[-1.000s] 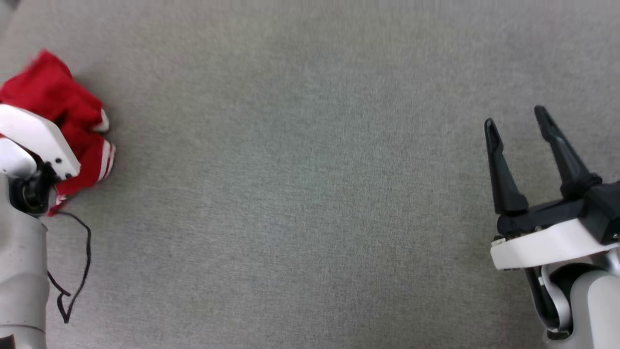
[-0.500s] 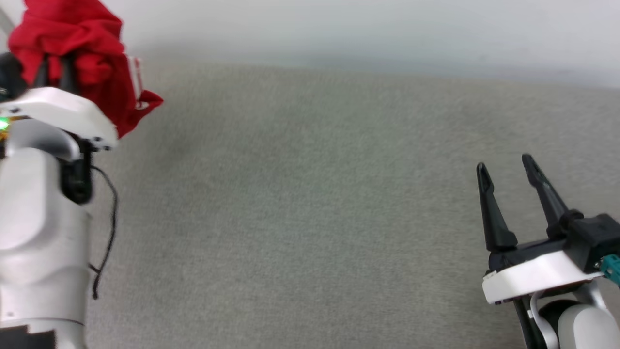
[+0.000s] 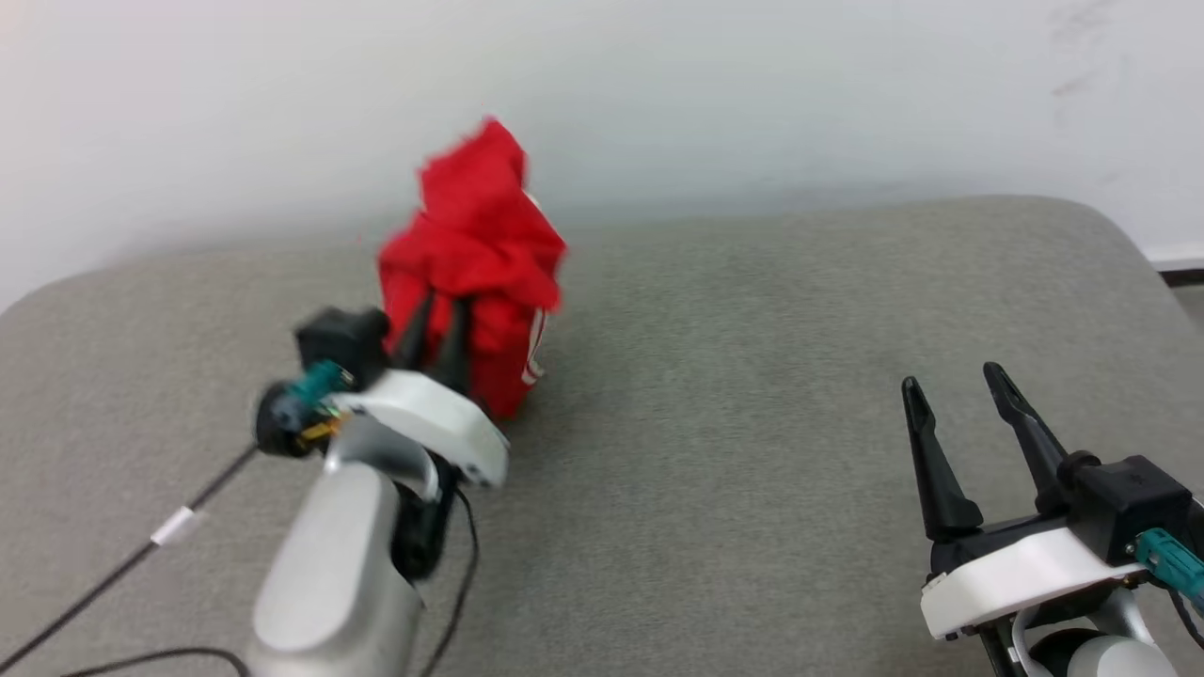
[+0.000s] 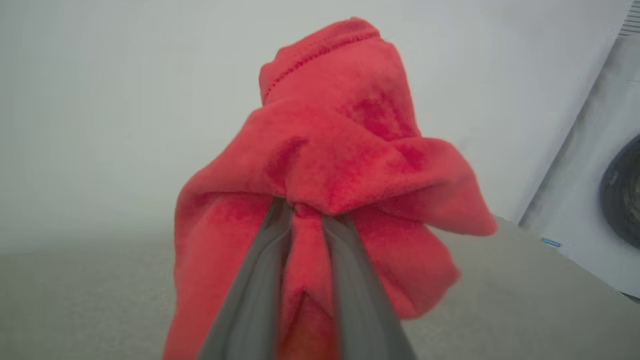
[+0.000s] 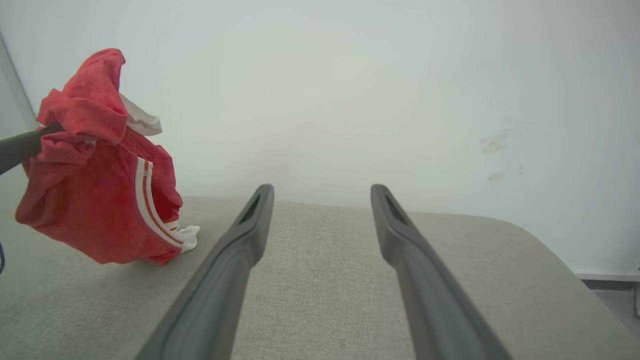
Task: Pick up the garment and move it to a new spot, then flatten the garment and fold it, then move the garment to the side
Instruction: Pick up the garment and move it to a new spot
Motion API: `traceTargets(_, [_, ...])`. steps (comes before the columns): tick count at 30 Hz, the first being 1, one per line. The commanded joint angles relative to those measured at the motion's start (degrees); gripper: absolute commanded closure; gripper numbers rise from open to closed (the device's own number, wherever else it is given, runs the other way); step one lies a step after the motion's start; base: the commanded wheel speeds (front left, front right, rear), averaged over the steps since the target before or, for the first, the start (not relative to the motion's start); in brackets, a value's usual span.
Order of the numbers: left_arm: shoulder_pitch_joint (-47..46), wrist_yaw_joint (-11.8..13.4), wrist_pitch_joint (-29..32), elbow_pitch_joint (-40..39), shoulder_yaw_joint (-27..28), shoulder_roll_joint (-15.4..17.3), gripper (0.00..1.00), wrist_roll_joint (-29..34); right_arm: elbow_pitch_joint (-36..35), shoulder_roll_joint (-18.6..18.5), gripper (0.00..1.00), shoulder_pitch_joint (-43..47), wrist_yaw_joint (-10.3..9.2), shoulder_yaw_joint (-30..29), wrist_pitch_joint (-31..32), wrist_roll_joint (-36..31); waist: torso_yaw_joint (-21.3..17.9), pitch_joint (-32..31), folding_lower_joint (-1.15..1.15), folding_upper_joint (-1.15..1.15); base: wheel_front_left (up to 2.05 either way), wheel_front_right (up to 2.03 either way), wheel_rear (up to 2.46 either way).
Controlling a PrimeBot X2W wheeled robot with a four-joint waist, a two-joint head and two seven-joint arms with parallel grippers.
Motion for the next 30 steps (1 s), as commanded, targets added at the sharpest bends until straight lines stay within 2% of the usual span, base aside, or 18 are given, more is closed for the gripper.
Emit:
traceTargets(1, [1.5,-0.2,0.3,-0.5,-1.0,-0.2,1.00,0.0,-0.1,0.2,0.00,0.8,-0.02,0.1,0.0,0.4,-2.5,-0.5,0.01,0.00,0.00,0.00,0.00])
traceTargets(7, [9.0,-1.2,3.2,0.9,-10.5,-1.6,1.00,-1.0,-0.1,0.2,0.00,1.1,-0.02,-0.1,0.1,1.5,-5.0,1.2,0.01,0.00,0.00,0.00,0.00])
traceTargets(13, [13.1,-1.9,5.2,2.8,-21.6,-1.9,1.00,-3.5,0.1,0.2,0.00,0.4,-0.02,-0.7,-0.7,2.0,-5.4,3.3,0.01,0.00,0.00,0.00,0.00])
traceTargets(15, [13.0,-1.6,5.0,3.2,-24.2,-1.8,0.68,-3.7,0.3,0.2,0.00,0.1,-0.02,-0.9,-0.9,1.9,-5.2,3.6,0.01,0.00,0.00,0.00,0.00])
traceTargets(16, [12.8,-1.5,4.5,3.2,-25.2,-1.9,0.09,-4.2,0.3,0.2,0.00,-0.1,-0.02,-1.0,-1.0,2.0,-5.1,3.7,0.01,0.00,0.00,0.00,0.00])
traceTargets(17, [12.3,-1.0,4.0,3.1,-26.1,-1.9,0.00,-4.0,0.4,0.2,0.00,-0.2,-0.02,-1.1,-1.0,2.0,-4.8,3.8,0.01,0.00,0.00,0.00,0.00])
traceTargets(23, [10.0,2.8,-1.9,-1.2,-27.4,-1.9,0.00,-3.9,0.7,0.2,0.00,-0.1,-0.02,-1.9,-1.1,1.2,-2.9,2.3,0.01,0.00,0.00,0.00,0.00])
traceTargets(26, [9.8,5.0,-3.5,-4.1,-25.6,-1.6,0.00,-3.7,0.7,0.2,0.00,0.5,-0.02,-2.1,-0.7,0.7,-1.9,1.1,0.01,0.00,0.00,0.00,0.00])
traceTargets(30, [11.5,9.0,-4.4,-7.5,-21.2,0.4,0.00,-4.3,0.4,0.2,0.00,1.4,-0.03,-2.7,-0.2,0.6,-0.6,0.1,0.01,0.00,0.00,0.00,0.00])
